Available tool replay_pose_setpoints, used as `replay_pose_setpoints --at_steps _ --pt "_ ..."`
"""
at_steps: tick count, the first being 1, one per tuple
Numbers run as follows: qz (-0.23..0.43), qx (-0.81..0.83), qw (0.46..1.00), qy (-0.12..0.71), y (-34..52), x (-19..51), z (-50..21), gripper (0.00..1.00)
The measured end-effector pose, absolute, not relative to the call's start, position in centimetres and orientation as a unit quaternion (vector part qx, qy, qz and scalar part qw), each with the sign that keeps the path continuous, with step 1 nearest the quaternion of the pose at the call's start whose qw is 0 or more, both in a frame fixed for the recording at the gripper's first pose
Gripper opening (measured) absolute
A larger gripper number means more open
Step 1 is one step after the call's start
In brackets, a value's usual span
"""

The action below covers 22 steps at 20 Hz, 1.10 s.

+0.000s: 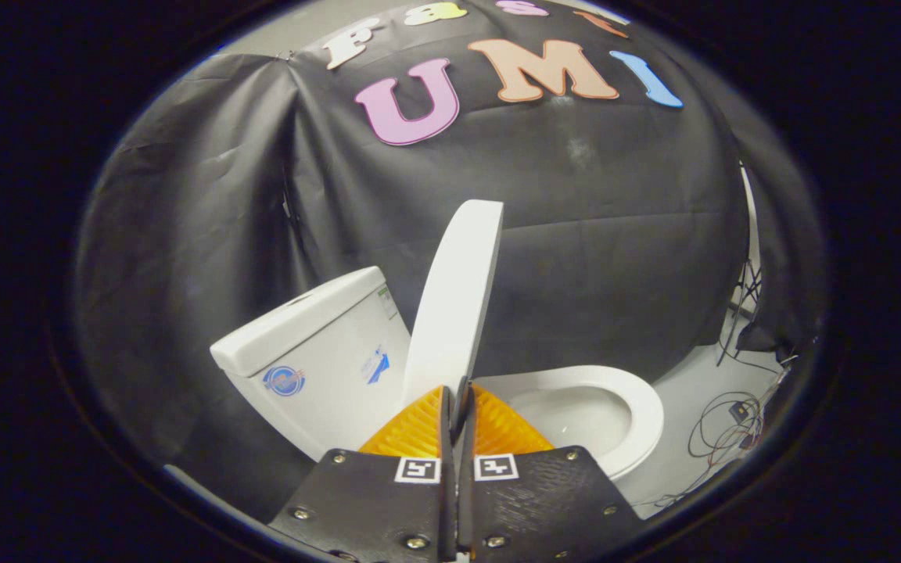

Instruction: Open the toilet lid.

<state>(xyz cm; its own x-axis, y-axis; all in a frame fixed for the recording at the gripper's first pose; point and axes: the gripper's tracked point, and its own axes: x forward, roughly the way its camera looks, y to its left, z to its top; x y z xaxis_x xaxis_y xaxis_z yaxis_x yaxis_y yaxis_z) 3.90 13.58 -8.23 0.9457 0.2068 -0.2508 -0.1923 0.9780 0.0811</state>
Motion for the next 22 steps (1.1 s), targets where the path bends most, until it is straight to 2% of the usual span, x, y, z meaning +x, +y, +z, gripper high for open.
replay_pose_setpoints --at_steps 22 --pt "0.120 -0.021 0.988 0.099 18.0 4.1 -6.8 0.02"
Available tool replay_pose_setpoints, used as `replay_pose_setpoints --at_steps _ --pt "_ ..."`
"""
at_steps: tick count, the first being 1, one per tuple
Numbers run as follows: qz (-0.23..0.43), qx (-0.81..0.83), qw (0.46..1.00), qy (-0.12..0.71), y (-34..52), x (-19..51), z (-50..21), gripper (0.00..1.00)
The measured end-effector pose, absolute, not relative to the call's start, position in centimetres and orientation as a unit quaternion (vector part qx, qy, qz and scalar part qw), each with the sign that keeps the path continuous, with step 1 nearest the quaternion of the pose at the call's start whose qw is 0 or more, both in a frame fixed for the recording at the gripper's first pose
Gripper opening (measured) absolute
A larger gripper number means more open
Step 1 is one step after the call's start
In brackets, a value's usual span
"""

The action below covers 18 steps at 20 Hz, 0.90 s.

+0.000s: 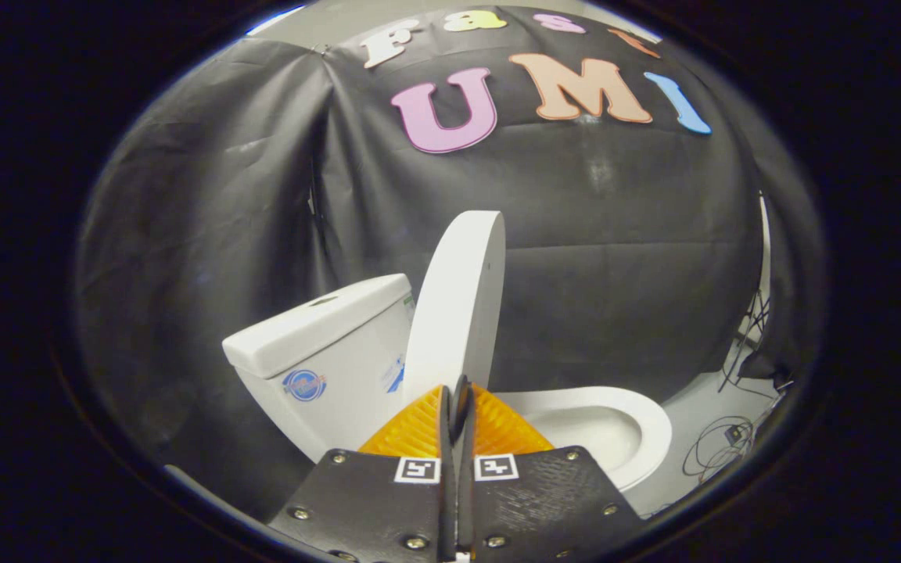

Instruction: Open the toilet lid.

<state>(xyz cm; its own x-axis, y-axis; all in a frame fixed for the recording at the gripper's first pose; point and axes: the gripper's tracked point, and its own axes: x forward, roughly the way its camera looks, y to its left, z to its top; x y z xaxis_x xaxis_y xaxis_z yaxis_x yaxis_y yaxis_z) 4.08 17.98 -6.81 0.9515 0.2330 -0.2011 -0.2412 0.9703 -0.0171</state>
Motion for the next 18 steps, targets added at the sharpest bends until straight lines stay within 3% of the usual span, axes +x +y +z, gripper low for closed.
replay_pose_setpoints --at_steps 18 --pt "0.138 -0.077 0.985 0.066 24.4 3.7 -6.8 0.02"
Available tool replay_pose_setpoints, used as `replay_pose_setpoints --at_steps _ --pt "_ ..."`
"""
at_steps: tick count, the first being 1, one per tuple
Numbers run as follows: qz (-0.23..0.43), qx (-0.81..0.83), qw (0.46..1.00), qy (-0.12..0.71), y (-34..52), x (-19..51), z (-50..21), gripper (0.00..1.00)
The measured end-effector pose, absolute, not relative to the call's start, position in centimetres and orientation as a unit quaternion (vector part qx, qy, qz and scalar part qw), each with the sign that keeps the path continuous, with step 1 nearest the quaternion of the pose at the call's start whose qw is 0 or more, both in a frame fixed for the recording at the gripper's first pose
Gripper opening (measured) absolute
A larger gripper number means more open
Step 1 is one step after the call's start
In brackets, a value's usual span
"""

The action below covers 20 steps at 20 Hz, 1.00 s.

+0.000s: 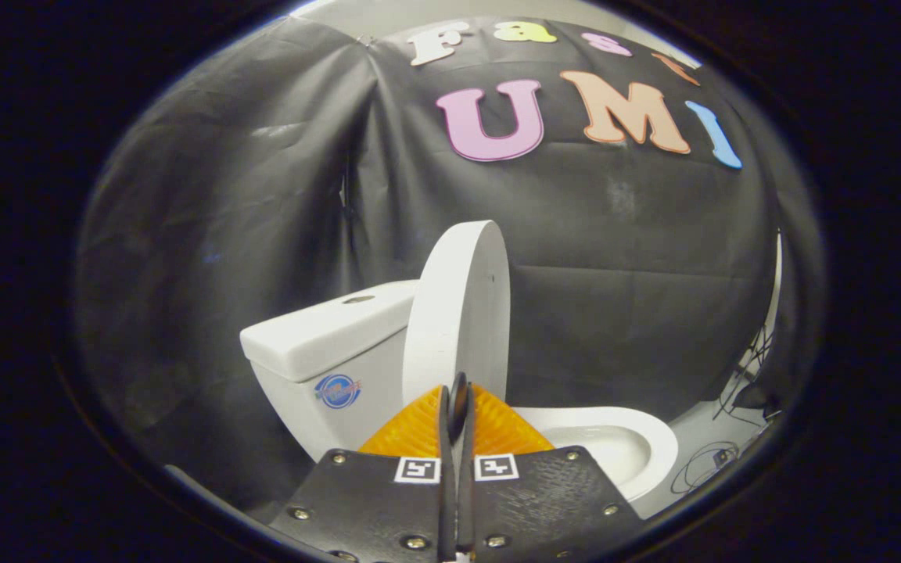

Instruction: Open the toilet lid.

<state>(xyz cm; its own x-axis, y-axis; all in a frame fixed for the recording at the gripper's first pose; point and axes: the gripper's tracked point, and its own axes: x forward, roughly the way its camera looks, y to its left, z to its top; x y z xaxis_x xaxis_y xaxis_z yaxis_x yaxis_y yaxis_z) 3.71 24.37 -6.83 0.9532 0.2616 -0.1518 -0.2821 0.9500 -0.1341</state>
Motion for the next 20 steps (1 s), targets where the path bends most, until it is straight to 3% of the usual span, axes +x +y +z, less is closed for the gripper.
replay_pose_setpoints --at_steps 8,11,16,17,20 --pt "0.153 -0.084 0.983 0.049 26.7 3.7 -6.9 0.02" --pt "0.160 -0.090 0.981 0.060 26.1 3.6 -7.1 0.15" --pt "0.180 -0.049 0.978 0.088 25.1 2.4 -6.8 0.24" --pt "0.179 -0.049 0.979 0.088 24.9 2.2 -6.7 0.31" --pt "0.186 -0.051 0.977 0.089 24.8 1.6 -6.5 0.34"
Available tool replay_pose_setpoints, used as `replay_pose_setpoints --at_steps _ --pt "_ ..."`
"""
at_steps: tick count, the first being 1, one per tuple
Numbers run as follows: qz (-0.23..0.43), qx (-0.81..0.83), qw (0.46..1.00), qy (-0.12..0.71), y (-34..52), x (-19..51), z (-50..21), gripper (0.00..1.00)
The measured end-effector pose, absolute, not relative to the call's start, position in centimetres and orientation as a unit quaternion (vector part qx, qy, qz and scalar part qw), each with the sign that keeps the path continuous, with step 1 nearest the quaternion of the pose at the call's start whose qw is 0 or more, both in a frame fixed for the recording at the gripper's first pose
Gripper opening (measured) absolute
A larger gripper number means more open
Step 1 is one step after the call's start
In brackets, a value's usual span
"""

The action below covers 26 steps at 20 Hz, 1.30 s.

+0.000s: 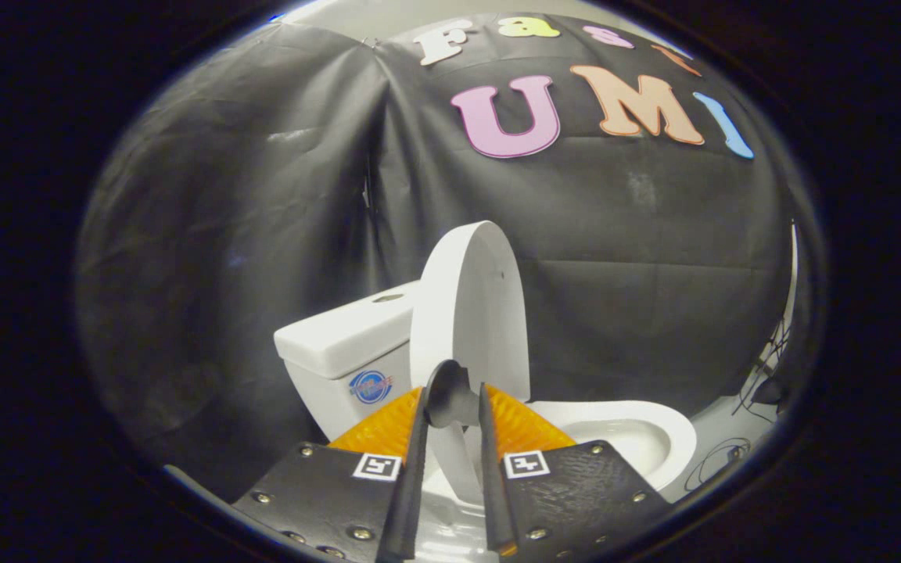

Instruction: Open the toilet lid.

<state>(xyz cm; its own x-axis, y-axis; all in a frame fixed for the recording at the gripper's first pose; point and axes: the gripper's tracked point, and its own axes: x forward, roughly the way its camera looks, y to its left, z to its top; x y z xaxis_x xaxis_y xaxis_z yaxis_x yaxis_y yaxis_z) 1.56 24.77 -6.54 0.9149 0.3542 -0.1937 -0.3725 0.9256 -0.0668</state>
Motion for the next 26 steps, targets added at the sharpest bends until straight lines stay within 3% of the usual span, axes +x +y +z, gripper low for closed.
replay_pose_setpoints --at_steps 2,8,11,26 --pt "0.195 -0.050 0.976 0.088 24.7 0.9 -6.0 0.39" --pt "0.185 -0.023 0.980 0.068 21.4 -0.2 -3.0 0.69" --pt "0.173 -0.022 0.983 0.060 19.0 -0.6 -1.8 0.95" --pt "0.175 -0.030 0.984 0.021 8.2 -5.1 2.0 0.99"
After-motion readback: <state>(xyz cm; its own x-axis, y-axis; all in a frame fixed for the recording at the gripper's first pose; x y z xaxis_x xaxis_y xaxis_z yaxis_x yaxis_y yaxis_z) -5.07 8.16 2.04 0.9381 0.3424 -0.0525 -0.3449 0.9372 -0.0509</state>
